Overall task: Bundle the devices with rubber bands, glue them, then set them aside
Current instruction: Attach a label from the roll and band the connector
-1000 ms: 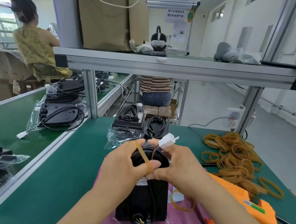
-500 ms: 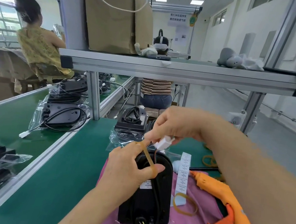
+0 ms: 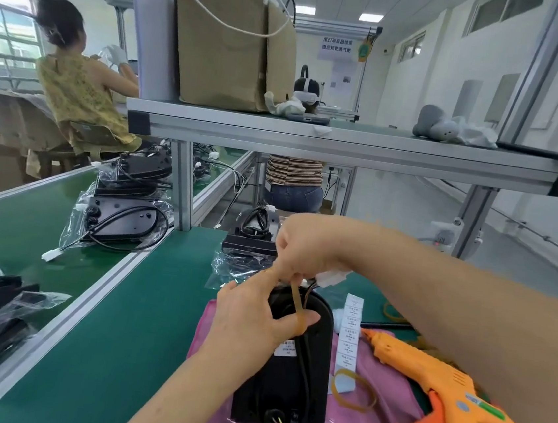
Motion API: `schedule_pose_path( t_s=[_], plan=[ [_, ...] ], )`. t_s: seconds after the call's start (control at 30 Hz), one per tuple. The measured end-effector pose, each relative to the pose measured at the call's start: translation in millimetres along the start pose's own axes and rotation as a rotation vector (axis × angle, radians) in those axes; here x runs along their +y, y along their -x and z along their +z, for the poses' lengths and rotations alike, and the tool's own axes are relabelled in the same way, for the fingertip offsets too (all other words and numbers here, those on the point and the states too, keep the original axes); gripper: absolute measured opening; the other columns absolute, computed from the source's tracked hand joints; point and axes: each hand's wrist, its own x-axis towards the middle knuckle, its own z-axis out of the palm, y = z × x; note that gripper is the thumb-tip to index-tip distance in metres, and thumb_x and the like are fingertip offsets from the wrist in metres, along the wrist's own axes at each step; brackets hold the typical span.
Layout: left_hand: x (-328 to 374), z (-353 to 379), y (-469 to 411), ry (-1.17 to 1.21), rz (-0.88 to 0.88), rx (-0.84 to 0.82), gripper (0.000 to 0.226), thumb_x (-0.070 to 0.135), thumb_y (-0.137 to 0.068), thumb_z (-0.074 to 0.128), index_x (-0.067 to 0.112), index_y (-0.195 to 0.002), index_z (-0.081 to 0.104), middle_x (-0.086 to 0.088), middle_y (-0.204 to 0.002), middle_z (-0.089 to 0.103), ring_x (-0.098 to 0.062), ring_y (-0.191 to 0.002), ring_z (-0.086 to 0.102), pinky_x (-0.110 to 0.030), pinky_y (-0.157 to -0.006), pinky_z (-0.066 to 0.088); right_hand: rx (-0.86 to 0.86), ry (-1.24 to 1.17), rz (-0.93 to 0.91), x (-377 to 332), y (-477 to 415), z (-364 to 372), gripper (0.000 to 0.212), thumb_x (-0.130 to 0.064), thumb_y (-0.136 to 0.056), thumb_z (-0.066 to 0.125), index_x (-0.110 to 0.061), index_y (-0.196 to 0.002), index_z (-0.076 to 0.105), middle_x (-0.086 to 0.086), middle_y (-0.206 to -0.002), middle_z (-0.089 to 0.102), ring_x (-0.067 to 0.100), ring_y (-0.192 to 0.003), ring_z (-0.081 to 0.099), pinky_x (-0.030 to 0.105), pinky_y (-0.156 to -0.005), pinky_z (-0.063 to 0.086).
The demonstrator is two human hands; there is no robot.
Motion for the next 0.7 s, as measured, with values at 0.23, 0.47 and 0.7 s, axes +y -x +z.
schedule_pose_path(
  t_s=[0.23,0.47,0.7],
  plan=[
    [-4,5,-3,-0.011,0.021,0.029,0.046,0.061,-0.072,0.074,0.041,-0.107,0.055,0.019,-0.076,0.055,-0.014,-0.083,0.056,-0.05,-0.095,0.048,-0.029,-0.524,-0.022,9,3,-8,0.016,0.004,-0.088,0.06,-0.006,-0.076,0.058,0.01,-0.072,0.073,0.016,-0.065,0.07,0.028,-0.066,0.058],
    [-3,5,0,-0.018,0.068,0.069,0.075,0.056,-0.074,0.076,0.036,-0.142,0.049,0.027,-0.108,0.059,-0.01,-0.112,0.055,-0.043,-0.104,0.041,-0.053,-0.531,0.033,5,9,-13,0.051,-0.009,-0.097,0.049,-0.021,-0.145,0.036,0.005,-0.07,0.058,0.012,-0.054,0.049,0.024,-0.056,0.043],
    [-7,9,0,0.112,0.148,0.079,0.042,0.055,-0.067,0.073,0.037,-0.104,0.069,0.021,-0.095,0.067,-0.005,-0.098,0.063,-0.045,-0.098,0.045,0.061,-0.478,0.035,30,46,-41,0.027,-0.003,-0.096,0.052,-0.019,-0.115,0.062,-0.003,-0.056,0.057,0.008,-0.047,0.055,0.019,-0.045,0.035]
  ],
)
